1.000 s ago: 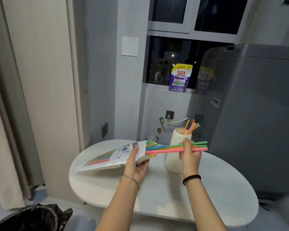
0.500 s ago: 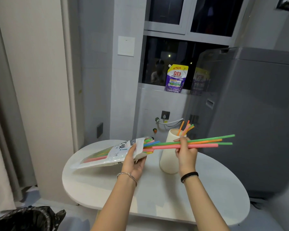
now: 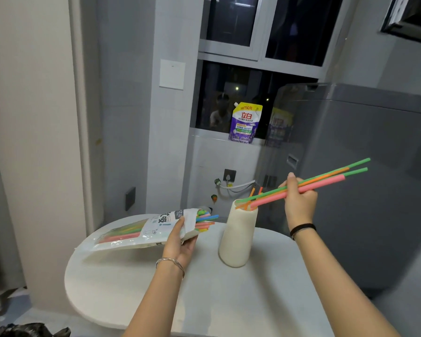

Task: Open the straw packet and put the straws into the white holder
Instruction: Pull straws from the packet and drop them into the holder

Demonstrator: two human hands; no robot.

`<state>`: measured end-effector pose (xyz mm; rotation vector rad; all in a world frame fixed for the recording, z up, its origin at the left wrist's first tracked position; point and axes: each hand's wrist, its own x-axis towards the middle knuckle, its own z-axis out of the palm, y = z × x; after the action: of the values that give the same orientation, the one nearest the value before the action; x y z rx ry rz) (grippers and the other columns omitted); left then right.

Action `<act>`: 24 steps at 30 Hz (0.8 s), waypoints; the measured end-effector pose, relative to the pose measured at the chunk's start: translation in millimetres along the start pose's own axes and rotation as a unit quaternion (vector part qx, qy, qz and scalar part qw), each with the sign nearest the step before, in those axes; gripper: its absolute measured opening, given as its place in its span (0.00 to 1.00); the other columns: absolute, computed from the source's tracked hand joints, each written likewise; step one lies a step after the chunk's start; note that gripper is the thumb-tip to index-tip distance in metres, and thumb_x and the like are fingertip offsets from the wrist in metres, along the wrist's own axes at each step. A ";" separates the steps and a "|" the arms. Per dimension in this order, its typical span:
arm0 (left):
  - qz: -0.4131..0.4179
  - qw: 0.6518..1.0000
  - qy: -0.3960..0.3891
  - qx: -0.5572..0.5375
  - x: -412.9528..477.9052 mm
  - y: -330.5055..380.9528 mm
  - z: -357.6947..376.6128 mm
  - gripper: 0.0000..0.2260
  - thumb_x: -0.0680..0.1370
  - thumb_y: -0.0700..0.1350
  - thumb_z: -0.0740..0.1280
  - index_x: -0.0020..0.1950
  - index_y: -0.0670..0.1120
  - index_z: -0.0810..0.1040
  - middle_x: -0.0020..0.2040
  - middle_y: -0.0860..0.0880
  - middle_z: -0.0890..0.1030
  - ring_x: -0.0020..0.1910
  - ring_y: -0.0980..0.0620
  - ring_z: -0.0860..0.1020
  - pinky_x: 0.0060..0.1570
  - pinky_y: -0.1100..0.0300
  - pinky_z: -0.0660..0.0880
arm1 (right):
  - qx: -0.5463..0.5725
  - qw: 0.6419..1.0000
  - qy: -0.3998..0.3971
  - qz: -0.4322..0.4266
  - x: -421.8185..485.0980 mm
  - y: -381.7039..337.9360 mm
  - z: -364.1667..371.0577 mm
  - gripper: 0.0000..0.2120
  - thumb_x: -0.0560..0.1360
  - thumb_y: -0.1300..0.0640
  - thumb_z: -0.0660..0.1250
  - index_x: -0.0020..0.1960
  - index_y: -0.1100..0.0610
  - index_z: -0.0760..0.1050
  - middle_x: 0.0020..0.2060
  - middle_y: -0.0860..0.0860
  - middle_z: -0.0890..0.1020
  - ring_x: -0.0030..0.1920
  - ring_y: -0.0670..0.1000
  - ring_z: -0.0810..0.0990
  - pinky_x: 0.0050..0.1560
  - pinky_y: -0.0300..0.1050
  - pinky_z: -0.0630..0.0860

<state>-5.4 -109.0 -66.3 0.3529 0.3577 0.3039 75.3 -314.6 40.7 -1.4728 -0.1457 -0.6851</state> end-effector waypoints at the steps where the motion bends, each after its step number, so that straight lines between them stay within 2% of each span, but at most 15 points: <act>1: 0.000 1.000 0.000 0.001 0.7 -1.6 0.2 0.12 0.78 0.40 0.66 0.61 0.44 0.72 0.47 0.46 0.80 0.43 0.51 0.78 0.31 0.60 0.81 | -0.004 1.000 0.008 -0.011 4.1 -0.8 2.1 0.17 0.78 0.53 0.61 0.33 0.58 0.74 0.27 0.50 0.76 0.24 0.38 0.75 0.30 0.31 0.73; 4: -0.002 1.000 0.002 0.001 3.3 -6.2 0.4 0.08 0.78 0.40 0.66 0.57 0.43 0.74 0.46 0.45 0.80 0.43 0.51 0.79 0.33 0.59 0.81 | -0.027 0.999 0.012 -0.042 12.0 0.8 10.5 0.16 0.78 0.54 0.61 0.36 0.61 0.75 0.27 0.49 0.77 0.26 0.38 0.76 0.28 0.26 0.70; 7: -0.004 1.000 0.000 -0.004 4.4 -7.7 0.6 0.03 0.78 0.40 0.66 0.51 0.44 0.75 0.46 0.45 0.81 0.43 0.50 0.79 0.32 0.59 0.81 | -0.105 0.994 -0.013 -0.040 15.0 9.0 21.0 0.18 0.78 0.50 0.60 0.37 0.60 0.77 0.27 0.50 0.77 0.28 0.46 0.77 0.26 0.36 0.71; 9: -0.001 1.000 0.001 0.000 5.1 -7.7 0.5 0.02 0.78 0.40 0.66 0.50 0.44 0.76 0.46 0.45 0.81 0.44 0.50 0.79 0.33 0.59 0.81 | -0.175 0.983 -0.037 -0.038 17.5 15.2 27.5 0.18 0.78 0.48 0.60 0.40 0.61 0.79 0.30 0.54 0.80 0.31 0.52 0.79 0.29 0.39 0.70; 11: 0.005 1.000 0.002 0.001 6.4 -6.7 -0.3 0.03 0.78 0.40 0.66 0.51 0.44 0.75 0.47 0.45 0.81 0.44 0.50 0.79 0.34 0.59 0.81 | -0.230 0.970 -0.063 -0.042 20.4 20.2 34.6 0.18 0.77 0.47 0.61 0.42 0.61 0.79 0.34 0.56 0.82 0.35 0.56 0.80 0.33 0.41 0.73; 16: 0.005 1.000 0.001 -0.001 8.8 -2.4 -1.8 0.02 0.78 0.40 0.66 0.50 0.45 0.76 0.47 0.46 0.81 0.44 0.51 0.79 0.35 0.60 0.81 | -0.343 0.928 -0.145 -0.020 30.4 30.0 45.2 0.17 0.74 0.44 0.63 0.41 0.58 0.80 0.37 0.54 0.83 0.40 0.56 0.81 0.40 0.46 0.77; 19: 0.004 1.000 0.003 0.006 9.9 -1.7 -3.4 0.02 0.78 0.41 0.66 0.50 0.45 0.76 0.47 0.46 0.81 0.45 0.51 0.79 0.35 0.60 0.81 | -0.351 0.920 -0.173 0.011 35.1 35.4 43.8 0.16 0.72 0.44 0.68 0.39 0.57 0.77 0.36 0.53 0.80 0.40 0.55 0.79 0.39 0.46 0.75; 22: 0.005 1.000 0.006 0.008 10.4 -2.8 -3.7 0.02 0.78 0.41 0.66 0.50 0.46 0.76 0.46 0.46 0.81 0.44 0.51 0.79 0.35 0.61 0.81 | -0.337 0.923 -0.188 0.002 35.6 39.5 41.7 0.11 0.71 0.45 0.70 0.40 0.52 0.79 0.38 0.50 0.77 0.40 0.50 0.75 0.38 0.44 0.71; 24: 0.004 1.000 0.009 0.010 10.4 -4.0 -3.6 0.02 0.78 0.41 0.66 0.49 0.46 0.75 0.46 0.46 0.81 0.44 0.51 0.79 0.34 0.61 0.81 | -0.329 0.927 -0.177 -0.011 34.5 40.8 40.2 0.10 0.70 0.46 0.70 0.42 0.52 0.79 0.41 0.50 0.77 0.43 0.51 0.76 0.40 0.47 0.75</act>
<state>3.3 -107.9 -73.9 0.3723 0.3781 0.3124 136.2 -290.3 27.6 -2.2448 -0.2236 -0.4949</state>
